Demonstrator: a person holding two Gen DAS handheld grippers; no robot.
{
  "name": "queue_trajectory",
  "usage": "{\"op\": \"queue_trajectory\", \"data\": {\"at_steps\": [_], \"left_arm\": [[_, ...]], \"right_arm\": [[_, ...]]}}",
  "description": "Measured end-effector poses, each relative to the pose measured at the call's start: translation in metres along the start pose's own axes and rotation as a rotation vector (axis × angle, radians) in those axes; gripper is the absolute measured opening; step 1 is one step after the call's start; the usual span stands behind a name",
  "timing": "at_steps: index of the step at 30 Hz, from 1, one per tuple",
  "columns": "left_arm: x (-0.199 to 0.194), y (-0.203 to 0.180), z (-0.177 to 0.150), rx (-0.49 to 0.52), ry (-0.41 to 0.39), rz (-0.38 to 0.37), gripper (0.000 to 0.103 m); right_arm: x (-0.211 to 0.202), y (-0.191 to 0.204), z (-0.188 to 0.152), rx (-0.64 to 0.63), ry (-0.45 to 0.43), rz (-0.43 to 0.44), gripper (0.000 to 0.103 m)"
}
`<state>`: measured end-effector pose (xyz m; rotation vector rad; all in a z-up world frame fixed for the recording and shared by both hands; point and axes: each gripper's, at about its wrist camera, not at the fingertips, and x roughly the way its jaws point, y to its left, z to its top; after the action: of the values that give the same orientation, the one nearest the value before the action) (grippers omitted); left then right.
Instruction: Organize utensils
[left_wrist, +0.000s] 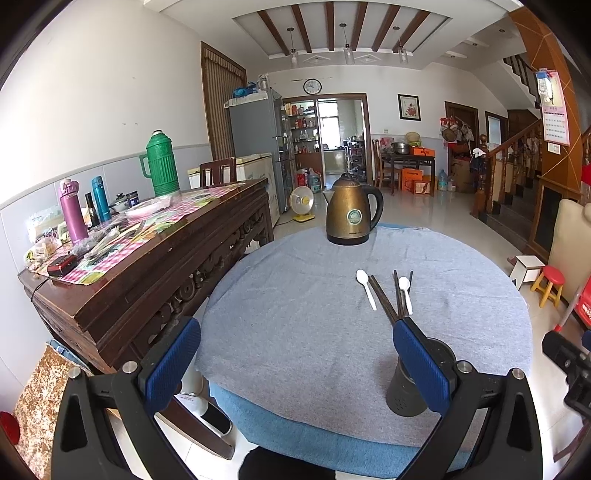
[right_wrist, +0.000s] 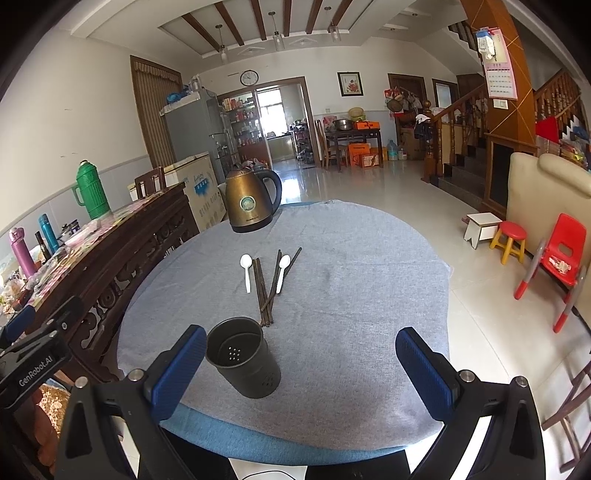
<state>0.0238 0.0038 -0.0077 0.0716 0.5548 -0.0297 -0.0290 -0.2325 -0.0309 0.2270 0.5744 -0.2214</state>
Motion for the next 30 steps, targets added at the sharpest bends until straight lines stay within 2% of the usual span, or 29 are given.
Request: {"op": "queue_trajectory", "data": {"at_steps": [3, 9, 11, 13, 15, 18, 19, 23, 25, 26, 28, 30], "left_arm": [[0.010, 0.001, 0.003, -0.005, 0.013, 0.000, 0.103], [0.041, 0.006, 0.011, 0.041, 0.052, 0.006, 0.103], [0.060, 0.012, 0.016, 0.045, 0.120, -0.025, 0.103], [0.093, 0.023, 0.024, 0.009, 0.227, -0.098, 0.103], [0.129, 0.032, 0.032, -0.021, 0.326, -0.134, 0.103], [0.182, 0.038, 0.043, -0.066, 0.392, -0.169, 0.103], [0.198, 0.037, 0.046, -0.058, 0.416, -0.168, 0.103], [0.256, 0.020, 0.056, -0.052, 0.426, -0.205, 0.103], [0.281, 0.011, 0.059, -0.057, 0.436, -0.241, 0.098], [0.291, 0.006, 0.061, -0.061, 0.440, -0.262, 0.092], [0.318, 0.001, 0.066, -0.068, 0.476, -0.278, 0.083], [0.341, -0.004, 0.072, -0.097, 0.505, -0.296, 0.076]], "right_arm": [[0.007, -0.006, 0.009, 0.017, 0.009, 0.001, 0.103], [0.034, -0.014, 0.038, 0.035, 0.086, 0.032, 0.103], [0.056, -0.020, 0.052, 0.054, 0.129, 0.066, 0.103], [0.083, -0.024, 0.066, 0.061, 0.175, 0.090, 0.103], [0.117, -0.029, 0.082, 0.069, 0.227, 0.124, 0.103], [0.182, -0.031, 0.101, 0.096, 0.316, 0.178, 0.103], [0.206, -0.033, 0.105, 0.106, 0.346, 0.178, 0.100], [0.303, -0.030, 0.113, 0.171, 0.462, 0.235, 0.087], [0.346, -0.021, 0.114, 0.186, 0.499, 0.261, 0.077], [0.361, -0.016, 0.115, 0.196, 0.517, 0.276, 0.073], [0.397, -0.010, 0.115, 0.219, 0.551, 0.298, 0.058], [0.420, -0.006, 0.116, 0.236, 0.566, 0.314, 0.053]]}}
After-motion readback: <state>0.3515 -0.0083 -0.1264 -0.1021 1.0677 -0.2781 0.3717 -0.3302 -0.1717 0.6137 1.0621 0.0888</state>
